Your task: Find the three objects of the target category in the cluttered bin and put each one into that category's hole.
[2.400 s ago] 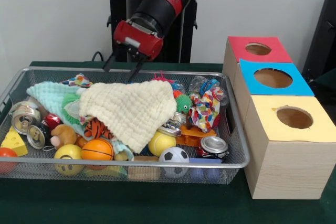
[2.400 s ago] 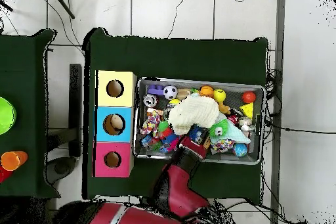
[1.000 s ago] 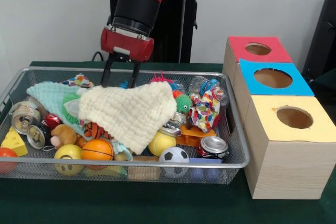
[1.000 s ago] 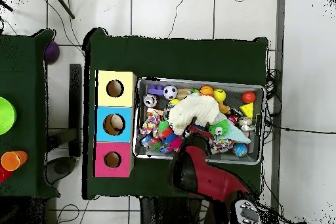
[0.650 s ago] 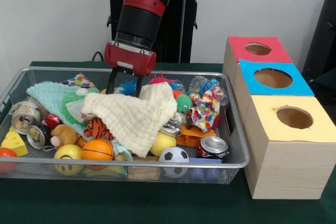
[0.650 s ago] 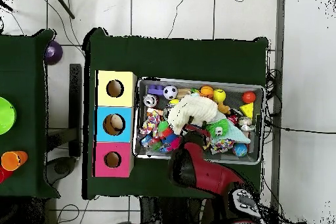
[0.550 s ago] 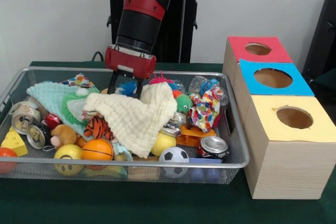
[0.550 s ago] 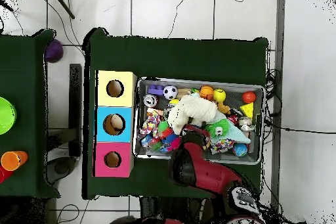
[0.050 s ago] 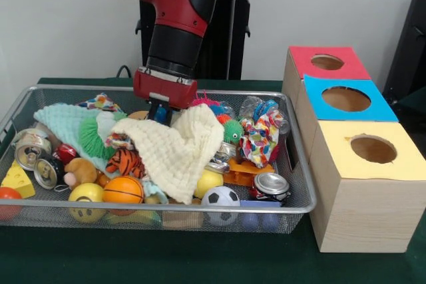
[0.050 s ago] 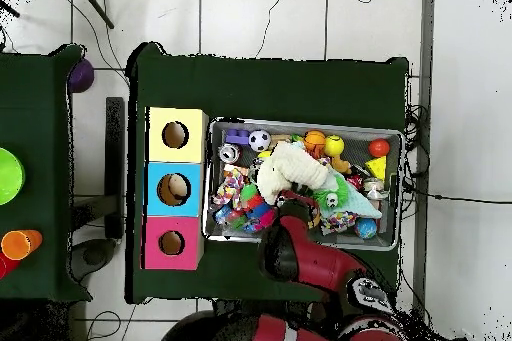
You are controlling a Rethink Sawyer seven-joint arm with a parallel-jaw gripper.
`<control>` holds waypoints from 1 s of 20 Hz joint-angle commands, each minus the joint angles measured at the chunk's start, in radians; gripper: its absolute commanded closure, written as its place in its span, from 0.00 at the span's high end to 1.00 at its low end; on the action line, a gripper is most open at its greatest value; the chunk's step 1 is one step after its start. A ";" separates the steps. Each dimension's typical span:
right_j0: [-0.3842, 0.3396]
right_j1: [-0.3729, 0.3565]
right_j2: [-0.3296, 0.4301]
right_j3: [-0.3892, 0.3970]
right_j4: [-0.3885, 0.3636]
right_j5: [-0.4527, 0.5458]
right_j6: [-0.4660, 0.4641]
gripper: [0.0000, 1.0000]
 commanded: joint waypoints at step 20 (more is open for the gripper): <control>0.353 0.304 -0.066 0.074 0.602 -1.117 0.186 0.00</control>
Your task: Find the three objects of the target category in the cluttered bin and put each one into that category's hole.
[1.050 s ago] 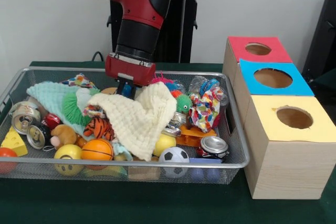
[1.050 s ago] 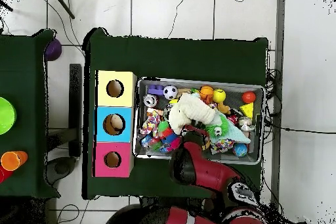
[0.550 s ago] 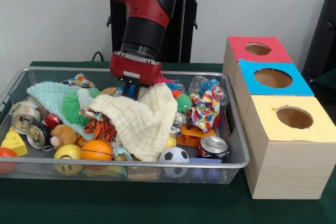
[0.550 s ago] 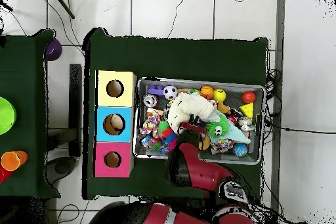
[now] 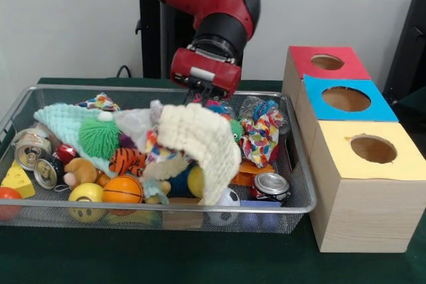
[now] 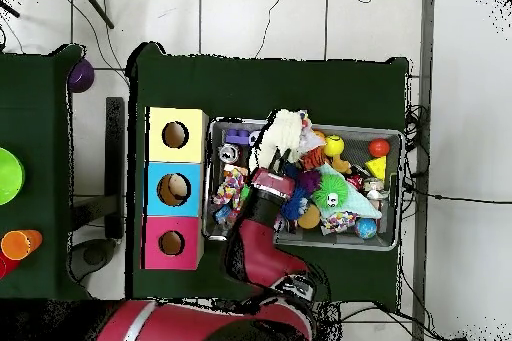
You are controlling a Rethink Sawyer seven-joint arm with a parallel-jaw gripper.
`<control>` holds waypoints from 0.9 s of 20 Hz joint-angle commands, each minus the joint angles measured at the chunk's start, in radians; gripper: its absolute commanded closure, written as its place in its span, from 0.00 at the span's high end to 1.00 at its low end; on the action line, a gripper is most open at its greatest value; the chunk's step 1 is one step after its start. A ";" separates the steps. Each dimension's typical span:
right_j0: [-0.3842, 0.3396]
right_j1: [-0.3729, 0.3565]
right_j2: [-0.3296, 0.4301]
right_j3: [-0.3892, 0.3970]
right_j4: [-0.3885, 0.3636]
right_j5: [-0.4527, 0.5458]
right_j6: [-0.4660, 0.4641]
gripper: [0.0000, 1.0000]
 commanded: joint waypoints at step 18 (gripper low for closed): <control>0.155 0.138 0.203 0.174 0.576 -0.148 0.305 0.00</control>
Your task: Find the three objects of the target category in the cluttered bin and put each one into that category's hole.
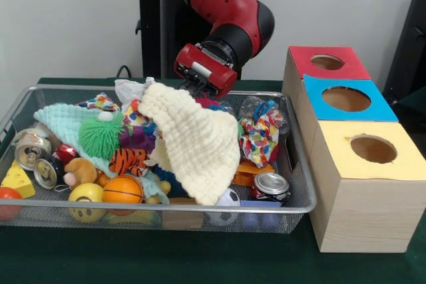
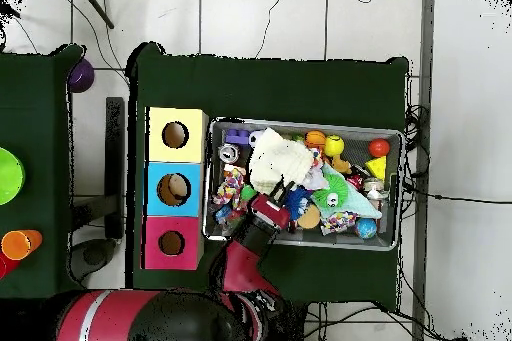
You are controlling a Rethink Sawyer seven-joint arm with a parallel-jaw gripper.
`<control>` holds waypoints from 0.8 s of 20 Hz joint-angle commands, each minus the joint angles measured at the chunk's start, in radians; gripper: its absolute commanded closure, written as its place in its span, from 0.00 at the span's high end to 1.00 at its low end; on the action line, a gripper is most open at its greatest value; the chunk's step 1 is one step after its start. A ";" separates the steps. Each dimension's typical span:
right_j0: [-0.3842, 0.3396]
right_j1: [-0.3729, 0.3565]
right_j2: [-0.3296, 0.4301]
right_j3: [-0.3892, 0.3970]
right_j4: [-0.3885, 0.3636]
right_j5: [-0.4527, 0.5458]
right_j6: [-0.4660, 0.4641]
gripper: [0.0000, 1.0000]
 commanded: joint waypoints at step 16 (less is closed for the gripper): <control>0.207 0.230 0.314 -0.142 0.743 -0.208 0.478 0.00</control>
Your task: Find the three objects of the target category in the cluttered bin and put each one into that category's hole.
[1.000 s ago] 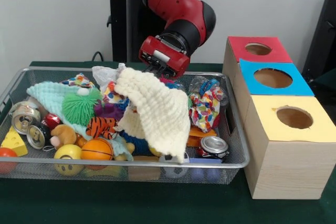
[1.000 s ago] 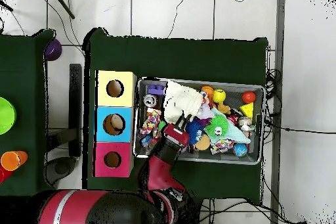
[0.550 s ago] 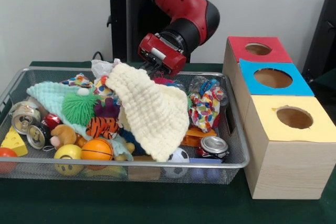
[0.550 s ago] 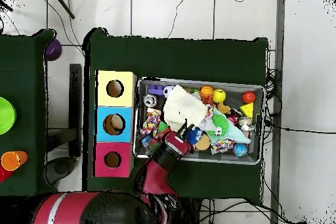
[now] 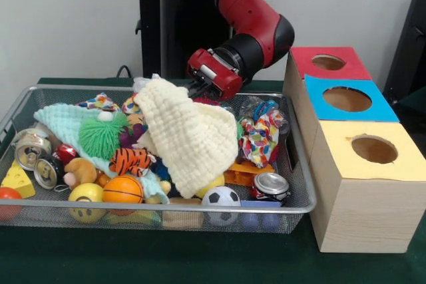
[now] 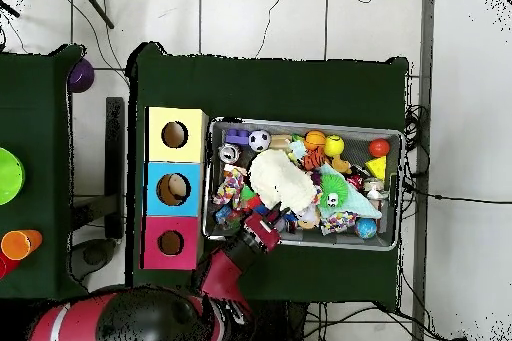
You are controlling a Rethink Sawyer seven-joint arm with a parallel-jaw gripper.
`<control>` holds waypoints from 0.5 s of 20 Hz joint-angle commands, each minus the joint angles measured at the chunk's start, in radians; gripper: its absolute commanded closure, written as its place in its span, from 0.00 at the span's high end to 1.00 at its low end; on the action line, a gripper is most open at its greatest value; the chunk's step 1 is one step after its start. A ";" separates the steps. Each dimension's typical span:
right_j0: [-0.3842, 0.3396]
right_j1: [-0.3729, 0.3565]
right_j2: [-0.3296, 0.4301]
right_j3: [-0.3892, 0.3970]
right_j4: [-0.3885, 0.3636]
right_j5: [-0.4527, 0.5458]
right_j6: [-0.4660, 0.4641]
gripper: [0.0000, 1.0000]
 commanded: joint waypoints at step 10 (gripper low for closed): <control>0.166 0.226 0.135 -0.288 0.492 -0.222 0.380 0.00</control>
